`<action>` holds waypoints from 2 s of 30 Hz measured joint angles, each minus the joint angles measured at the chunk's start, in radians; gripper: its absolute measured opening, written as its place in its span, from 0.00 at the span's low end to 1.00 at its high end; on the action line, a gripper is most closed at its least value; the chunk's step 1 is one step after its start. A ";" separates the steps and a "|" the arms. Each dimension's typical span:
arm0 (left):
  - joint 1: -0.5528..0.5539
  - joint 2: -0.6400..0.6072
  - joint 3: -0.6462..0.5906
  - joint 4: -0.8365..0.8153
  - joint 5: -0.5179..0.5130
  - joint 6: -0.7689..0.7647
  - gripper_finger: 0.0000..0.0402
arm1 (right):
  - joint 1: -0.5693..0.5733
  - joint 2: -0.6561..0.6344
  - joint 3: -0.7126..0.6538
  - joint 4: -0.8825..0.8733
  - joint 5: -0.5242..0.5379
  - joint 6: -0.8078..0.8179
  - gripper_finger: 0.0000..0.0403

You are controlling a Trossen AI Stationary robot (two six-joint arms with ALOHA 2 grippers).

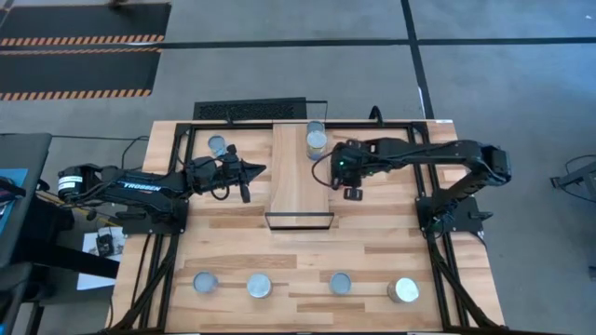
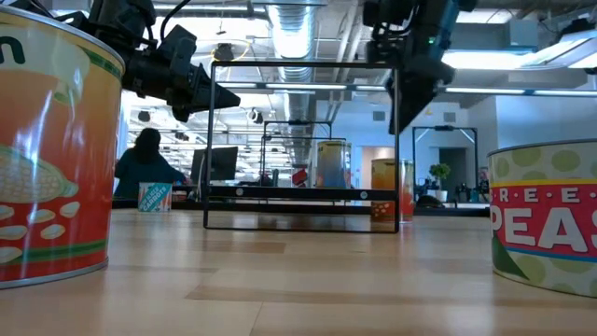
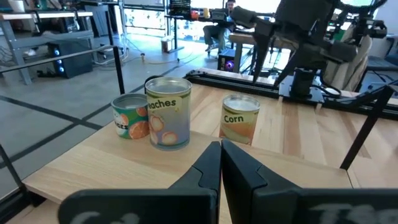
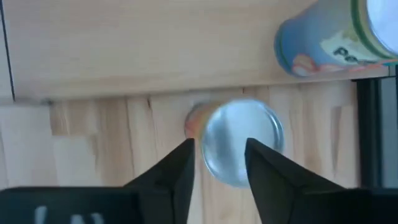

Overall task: Pick and place cans onto a shelf
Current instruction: Put the right large orange can on the shelf

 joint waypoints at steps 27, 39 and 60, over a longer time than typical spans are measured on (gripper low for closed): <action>0.000 0.000 0.000 -0.034 0.007 0.026 0.00 | -0.036 0.144 0.002 -0.010 -0.069 -0.279 0.21; 0.000 0.000 0.000 -0.034 0.007 0.026 0.00 | -0.035 0.096 0.029 -0.053 -0.051 -0.294 0.01; 0.000 0.000 0.000 -0.032 0.005 0.026 0.00 | 0.010 0.145 0.180 0.013 -0.055 -0.511 0.01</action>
